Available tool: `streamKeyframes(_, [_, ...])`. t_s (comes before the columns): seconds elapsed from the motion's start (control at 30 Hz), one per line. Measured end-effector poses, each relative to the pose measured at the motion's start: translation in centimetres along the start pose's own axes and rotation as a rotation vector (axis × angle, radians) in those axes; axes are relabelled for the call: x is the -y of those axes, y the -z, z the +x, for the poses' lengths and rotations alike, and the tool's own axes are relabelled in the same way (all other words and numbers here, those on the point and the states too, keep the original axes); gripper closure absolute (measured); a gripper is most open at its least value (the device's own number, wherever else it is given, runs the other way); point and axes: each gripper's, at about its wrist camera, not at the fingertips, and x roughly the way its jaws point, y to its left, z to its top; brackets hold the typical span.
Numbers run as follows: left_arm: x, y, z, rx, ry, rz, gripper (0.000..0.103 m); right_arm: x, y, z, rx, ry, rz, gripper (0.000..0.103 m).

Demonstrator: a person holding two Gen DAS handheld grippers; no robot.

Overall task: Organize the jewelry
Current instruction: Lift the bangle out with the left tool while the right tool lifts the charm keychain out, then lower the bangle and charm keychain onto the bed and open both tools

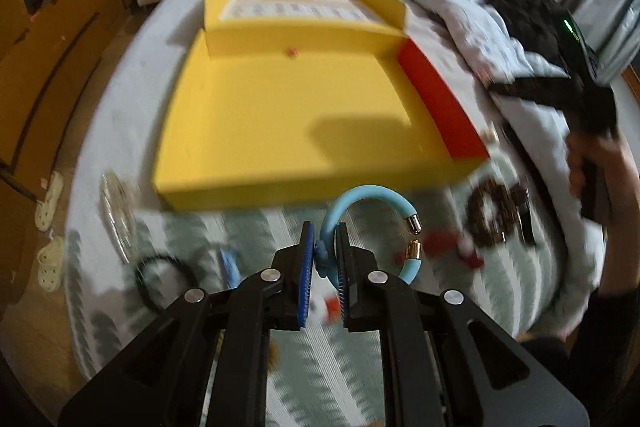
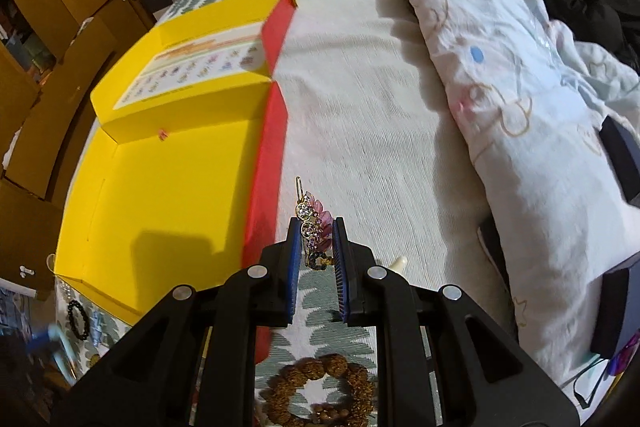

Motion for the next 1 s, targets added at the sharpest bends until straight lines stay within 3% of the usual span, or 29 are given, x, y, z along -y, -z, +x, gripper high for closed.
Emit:
streamKeyframes(0.3, [3.4, 4.3, 3.4, -0.096, -0.012, 0.085, 0.092, 0.8, 0.1, 2.6, -0.019, 0.008, 0.023, 0.087])
streamKeyframes(1.0, [5.3, 6.6, 7.9, -0.181, -0.071, 0.120, 0.092, 2.1, -1.2, 6.9, -0.075, 0.047, 0.034, 0.086])
